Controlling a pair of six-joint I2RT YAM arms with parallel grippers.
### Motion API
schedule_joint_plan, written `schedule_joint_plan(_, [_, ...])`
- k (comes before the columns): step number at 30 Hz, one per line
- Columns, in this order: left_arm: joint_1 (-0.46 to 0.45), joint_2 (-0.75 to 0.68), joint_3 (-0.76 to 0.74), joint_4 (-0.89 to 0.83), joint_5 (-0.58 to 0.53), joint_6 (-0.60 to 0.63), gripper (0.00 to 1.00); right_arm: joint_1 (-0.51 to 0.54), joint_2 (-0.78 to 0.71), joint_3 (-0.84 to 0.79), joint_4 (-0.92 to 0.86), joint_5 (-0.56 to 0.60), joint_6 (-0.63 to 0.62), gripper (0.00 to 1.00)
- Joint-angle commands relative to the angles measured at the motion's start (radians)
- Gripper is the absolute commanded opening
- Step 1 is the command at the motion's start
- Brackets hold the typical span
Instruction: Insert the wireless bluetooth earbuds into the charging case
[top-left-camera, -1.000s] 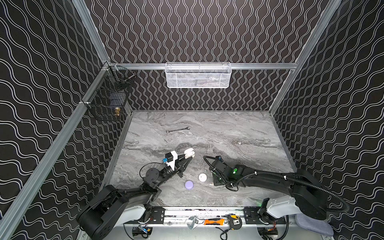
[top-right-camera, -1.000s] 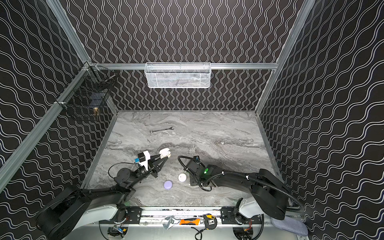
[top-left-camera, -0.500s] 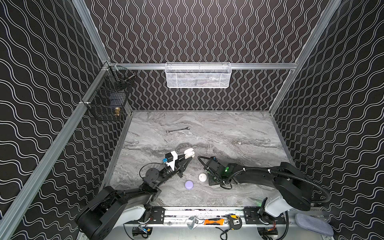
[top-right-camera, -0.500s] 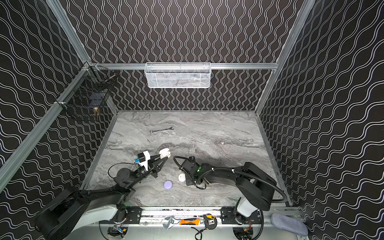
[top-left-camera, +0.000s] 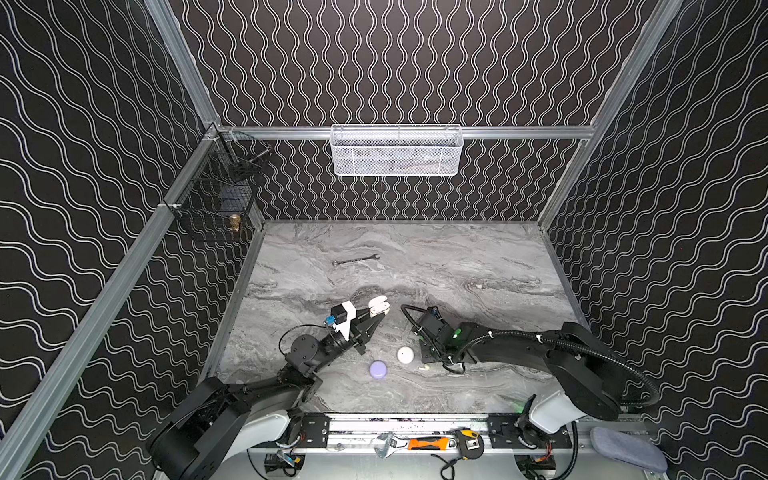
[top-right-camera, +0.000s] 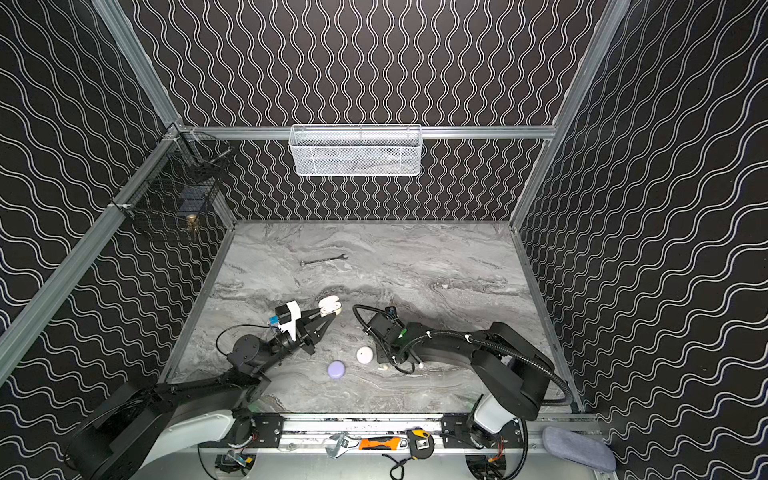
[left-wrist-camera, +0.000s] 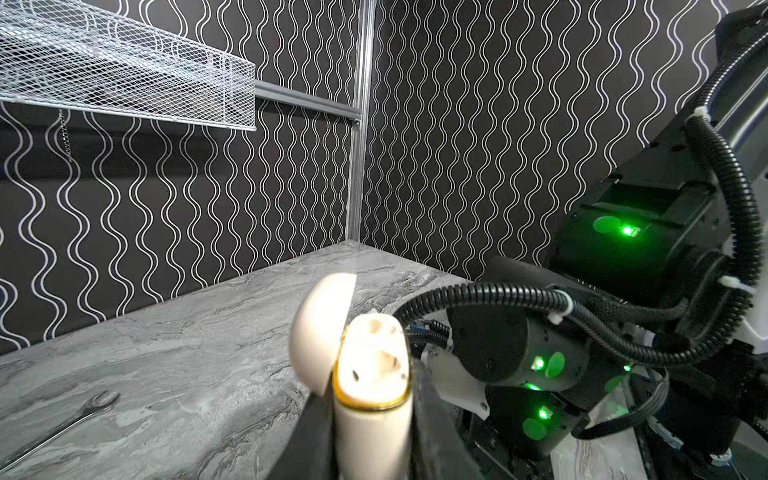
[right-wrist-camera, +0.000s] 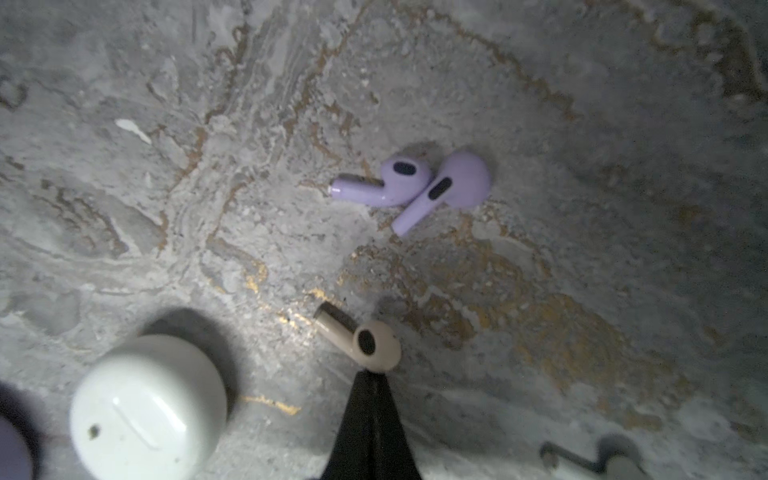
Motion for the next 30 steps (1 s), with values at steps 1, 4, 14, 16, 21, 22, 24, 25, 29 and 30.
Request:
schedule_joint_plan(1, [0.002,0.006,0.0,0.021,0.005,0.014,0.0,-0.015,0.013,-0.008,-0.04,0.022,-0.001,0.0])
schedule_joint_plan(4, [0.001,0.013,0.006,0.02,0.012,0.014,0.0,-0.035,0.006,-0.018,-0.032,0.031,-0.001,0.0])
schedule_joint_plan(14, [0.002,-0.025,0.017,-0.038,0.026,0.025,0.0,-0.041,0.032,0.022,-0.003,0.025,-0.021,0.0])
schedule_joint_plan(16, [0.001,-0.025,0.022,-0.048,0.028,0.025,0.0,-0.04,0.046,0.036,0.004,0.025,-0.025,0.0])
schedule_joint_plan(21, [0.002,-0.017,0.02,-0.038,0.03,0.023,0.0,-0.042,0.099,0.085,0.007,0.035,-0.044,0.0])
schedule_joint_plan(22, [0.002,-0.017,0.021,-0.036,0.029,0.024,0.0,-0.042,0.11,0.098,0.006,0.033,-0.049,0.0])
schedule_joint_plan(24, [0.001,-0.016,0.022,-0.04,0.031,0.023,0.0,-0.043,0.128,0.118,0.005,0.024,-0.052,0.0])
schedule_joint_plan(25, [0.001,-0.017,0.023,-0.045,0.03,0.023,0.0,-0.043,0.13,0.124,0.002,0.025,-0.052,0.0])
schedule_joint_plan(29, [0.002,-0.017,0.023,-0.047,0.024,0.02,0.0,-0.043,0.102,0.115,-0.004,0.042,-0.045,0.02])
schedule_joint_plan(30, [0.001,-0.016,0.023,-0.043,0.024,0.019,0.0,-0.042,0.088,0.112,-0.007,0.047,-0.043,0.04])
